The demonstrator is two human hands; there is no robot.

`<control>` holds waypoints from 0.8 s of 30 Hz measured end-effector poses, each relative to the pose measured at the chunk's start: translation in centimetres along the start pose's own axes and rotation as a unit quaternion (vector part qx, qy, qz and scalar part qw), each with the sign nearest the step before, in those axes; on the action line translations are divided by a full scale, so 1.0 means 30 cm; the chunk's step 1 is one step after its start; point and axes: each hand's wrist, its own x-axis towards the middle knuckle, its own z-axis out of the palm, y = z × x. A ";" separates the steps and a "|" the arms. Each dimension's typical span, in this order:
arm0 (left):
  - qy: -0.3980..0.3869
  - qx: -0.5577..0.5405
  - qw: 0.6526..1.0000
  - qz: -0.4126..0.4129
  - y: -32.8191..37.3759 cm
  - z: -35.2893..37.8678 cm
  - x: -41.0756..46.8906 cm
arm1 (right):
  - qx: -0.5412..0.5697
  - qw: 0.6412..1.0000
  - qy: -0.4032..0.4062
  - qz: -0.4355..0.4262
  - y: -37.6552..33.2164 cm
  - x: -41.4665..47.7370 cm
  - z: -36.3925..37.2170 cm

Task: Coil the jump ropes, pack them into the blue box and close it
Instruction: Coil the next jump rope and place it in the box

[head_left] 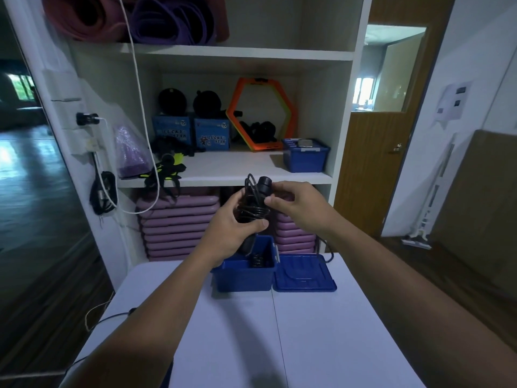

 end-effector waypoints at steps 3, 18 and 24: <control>0.025 -0.091 0.995 -0.013 -0.002 -0.001 -0.006 | 0.002 1.000 -0.019 -0.019 -0.010 -0.007 -0.035; -0.028 -0.166 0.985 -0.034 0.067 -0.039 0.037 | 0.192 0.977 0.093 0.013 -0.011 0.023 0.002; -0.004 0.051 0.998 0.046 0.097 -0.023 0.052 | 0.176 0.970 0.156 0.055 0.012 0.040 0.065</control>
